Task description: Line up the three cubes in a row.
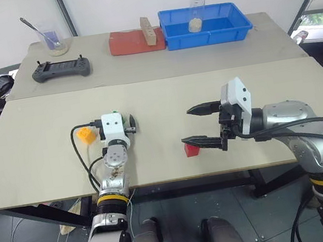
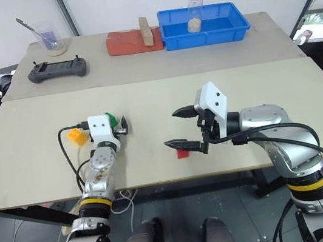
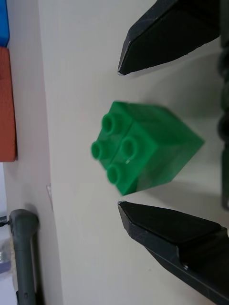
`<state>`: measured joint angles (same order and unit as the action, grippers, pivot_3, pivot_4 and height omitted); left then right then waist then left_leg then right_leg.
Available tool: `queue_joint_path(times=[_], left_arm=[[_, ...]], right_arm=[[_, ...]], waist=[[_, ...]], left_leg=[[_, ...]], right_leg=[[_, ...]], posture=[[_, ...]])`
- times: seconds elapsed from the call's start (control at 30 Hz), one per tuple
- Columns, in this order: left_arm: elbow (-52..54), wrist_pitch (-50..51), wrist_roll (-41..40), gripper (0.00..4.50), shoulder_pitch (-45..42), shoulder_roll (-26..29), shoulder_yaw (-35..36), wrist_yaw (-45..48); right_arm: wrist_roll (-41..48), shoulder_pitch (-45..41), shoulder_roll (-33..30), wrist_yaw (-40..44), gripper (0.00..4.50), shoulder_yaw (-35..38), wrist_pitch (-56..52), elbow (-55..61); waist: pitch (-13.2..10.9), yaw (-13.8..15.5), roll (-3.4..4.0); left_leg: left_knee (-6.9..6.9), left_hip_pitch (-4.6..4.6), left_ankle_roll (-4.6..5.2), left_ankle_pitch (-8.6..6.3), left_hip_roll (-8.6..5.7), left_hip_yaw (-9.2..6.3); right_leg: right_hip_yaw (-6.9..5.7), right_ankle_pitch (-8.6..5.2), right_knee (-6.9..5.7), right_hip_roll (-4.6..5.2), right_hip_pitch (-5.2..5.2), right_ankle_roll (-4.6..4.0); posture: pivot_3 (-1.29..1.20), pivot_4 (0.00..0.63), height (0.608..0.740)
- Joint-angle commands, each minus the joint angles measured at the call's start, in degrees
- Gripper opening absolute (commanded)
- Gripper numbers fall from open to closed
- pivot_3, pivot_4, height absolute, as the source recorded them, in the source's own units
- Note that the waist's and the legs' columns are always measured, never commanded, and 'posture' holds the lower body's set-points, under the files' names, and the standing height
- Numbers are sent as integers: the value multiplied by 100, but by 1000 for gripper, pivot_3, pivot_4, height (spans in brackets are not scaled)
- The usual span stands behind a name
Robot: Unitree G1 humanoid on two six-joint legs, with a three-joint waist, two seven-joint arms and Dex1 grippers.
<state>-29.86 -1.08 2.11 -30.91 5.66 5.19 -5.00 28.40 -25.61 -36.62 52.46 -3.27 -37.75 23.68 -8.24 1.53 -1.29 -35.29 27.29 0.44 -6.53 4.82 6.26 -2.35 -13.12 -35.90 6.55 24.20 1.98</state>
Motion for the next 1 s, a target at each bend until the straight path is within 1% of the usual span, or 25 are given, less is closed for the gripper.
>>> queue_joint_path(times=[0.03,0.13,0.23,0.27,0.47,0.57,0.63,0.77,0.83,0.9,1.0], left_arm=[[-204,-250,-24,4500,-249,60,68,-43],[-354,-357,-28,3704,-325,61,66,-33],[-414,-425,-30,2222,-340,32,43,-9],[-419,-437,-31,1958,-331,16,32,0],[-299,-447,-64,1979,-233,-38,-2,92],[11,-436,-101,1979,-84,9,-118,454],[531,-275,-331,1979,169,188,-290,1276],[1665,159,-867,1979,733,868,-670,3047],[2110,385,-1051,1979,943,1191,-784,3620],[2372,553,-1199,1979,1068,1439,-811,4003],[2590,698,-1417,1979,1219,1639,-820,4454]], right_arm=[[149,39,-86,-73,4480,230,13,293],[145,73,-90,-120,4500,251,22,327],[146,105,-84,-165,4500,266,28,360],[148,112,-84,-175,4500,268,32,366],[146,142,-89,-212,4500,276,57,367],[142,164,-97,-218,4500,277,63,382],[136,171,-158,-144,4500,299,93,341],[132,175,-376,92,4500,383,190,194],[139,171,-464,187,4500,417,216,151],[135,158,-541,276,4500,440,249,85],[104,149,-586,320,4500,447,287,33]], waist=[[0,1,0],[-2,5,-3],[-2,4,-4],[-3,2,-5],[-3,4,-5],[-3,-2,-5],[-3,-17,-5],[-3,-65,-6],[-3,-81,-5],[-3,-81,-5],[-3,-73,-5]], left_leg=[[0,0,0,0,0,0],[0,1,0,0,0,0],[0,1,0,0,0,1],[0,1,0,0,0,0],[0,1,0,0,0,0],[0,1,0,0,0,0],[0,1,0,0,0,0],[2,1,-1,0,2,1],[3,-1,-1,0,4,2],[3,-1,-1,0,4,2],[3,-1,-1,0,4,2]], right_leg=[[0,0,0,0,0,0],[0,0,1,0,-1,1],[0,0,0,0,-1,1],[0,0,0,0,-1,1],[0,0,0,0,-1,1],[0,0,0,0,-1,1],[0,0,0,0,-1,0],[0,-3,-2,1,2,-6],[0,-10,-3,0,3,-18],[0,-19,-3,0,3,-35],[0,-22,-1,1,3,-37]], posture=[[0,150,740],[0,150,740],[0,150,740],[0,150,740],[0,150,740],[0,150,740],[0,150,740],[0,150,740],[0,150,740],[0,150,740],[0,150,740]])
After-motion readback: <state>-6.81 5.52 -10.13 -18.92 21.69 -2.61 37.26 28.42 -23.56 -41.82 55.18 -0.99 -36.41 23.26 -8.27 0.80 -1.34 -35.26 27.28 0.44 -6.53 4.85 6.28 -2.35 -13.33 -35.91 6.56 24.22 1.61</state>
